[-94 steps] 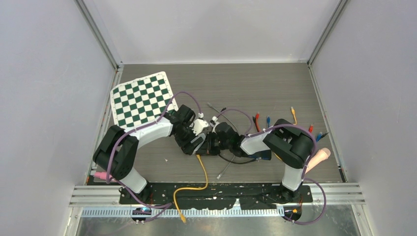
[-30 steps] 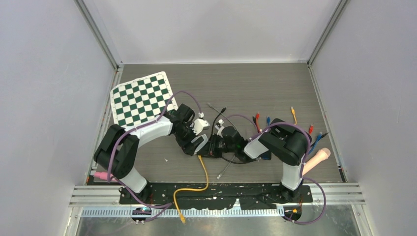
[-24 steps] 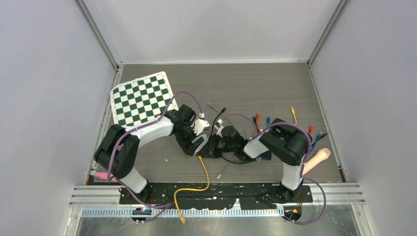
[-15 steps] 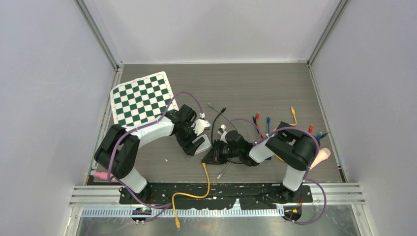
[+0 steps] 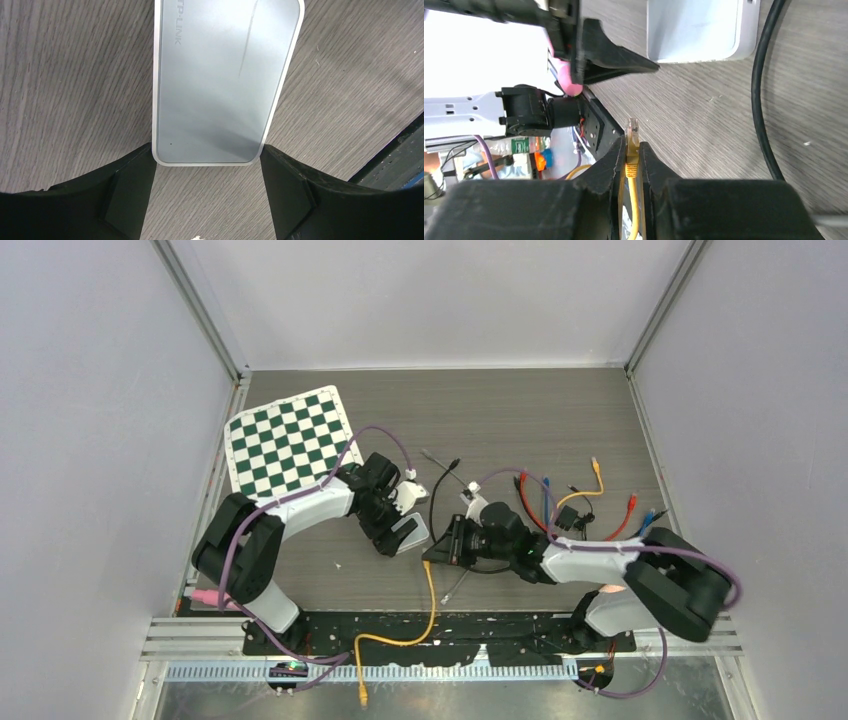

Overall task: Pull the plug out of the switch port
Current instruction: Pull the connector from the switch port, then place the connector at the center of the board.

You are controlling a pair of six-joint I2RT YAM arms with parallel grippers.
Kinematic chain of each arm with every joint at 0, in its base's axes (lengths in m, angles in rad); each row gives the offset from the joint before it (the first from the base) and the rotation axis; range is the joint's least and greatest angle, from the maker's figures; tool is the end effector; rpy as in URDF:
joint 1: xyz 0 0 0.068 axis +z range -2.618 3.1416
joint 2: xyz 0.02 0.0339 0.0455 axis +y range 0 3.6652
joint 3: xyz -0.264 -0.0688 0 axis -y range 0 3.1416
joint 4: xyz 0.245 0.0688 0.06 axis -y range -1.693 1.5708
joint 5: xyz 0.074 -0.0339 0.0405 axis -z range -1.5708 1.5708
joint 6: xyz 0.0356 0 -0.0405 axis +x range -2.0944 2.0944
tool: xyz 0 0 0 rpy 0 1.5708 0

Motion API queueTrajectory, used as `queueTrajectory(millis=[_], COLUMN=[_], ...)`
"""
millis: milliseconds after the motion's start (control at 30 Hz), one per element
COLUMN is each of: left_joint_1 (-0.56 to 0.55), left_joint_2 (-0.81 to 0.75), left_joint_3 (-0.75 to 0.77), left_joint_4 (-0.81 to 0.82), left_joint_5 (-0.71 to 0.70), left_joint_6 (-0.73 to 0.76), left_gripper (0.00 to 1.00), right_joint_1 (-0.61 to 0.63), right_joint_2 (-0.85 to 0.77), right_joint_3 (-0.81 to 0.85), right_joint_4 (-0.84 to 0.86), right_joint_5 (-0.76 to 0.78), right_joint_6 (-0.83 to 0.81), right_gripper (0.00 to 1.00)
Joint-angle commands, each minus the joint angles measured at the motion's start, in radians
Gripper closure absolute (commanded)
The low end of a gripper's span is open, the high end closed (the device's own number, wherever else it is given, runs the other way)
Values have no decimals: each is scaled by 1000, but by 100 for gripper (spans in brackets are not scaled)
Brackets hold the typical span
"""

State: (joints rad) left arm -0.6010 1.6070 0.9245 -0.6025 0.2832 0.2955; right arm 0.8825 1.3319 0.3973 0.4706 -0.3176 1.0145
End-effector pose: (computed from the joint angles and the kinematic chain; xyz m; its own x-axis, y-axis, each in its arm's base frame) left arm 0.2319 -0.1711 0.1656 -0.5800 0.7367 -0.3478 0.8120 0.5570 -0.1744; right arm 0.1488 0.1984 0.1603 -0.9238 0.1468 -0.3535 -0.2397 0.4983 0.8332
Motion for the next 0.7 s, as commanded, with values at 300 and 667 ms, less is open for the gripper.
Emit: queueTrajectory(millis=[300,667], left_joint_1=[-3,-3], left_joint_2=[-136,-483], left_joint_3=[-38,-140], left_joint_4=[51,117], left_joint_5=[-29,-127], left_joint_6=[-30,-105], left_gripper=[0,1], right_joint_1=[-7,-22], right_joint_2=[-617,-738], right_joint_3=[207,610], right_joint_4=[-802,-1013], right_joint_5=[546,255], right_joint_6=[-343,-723], right_gripper=[95,95])
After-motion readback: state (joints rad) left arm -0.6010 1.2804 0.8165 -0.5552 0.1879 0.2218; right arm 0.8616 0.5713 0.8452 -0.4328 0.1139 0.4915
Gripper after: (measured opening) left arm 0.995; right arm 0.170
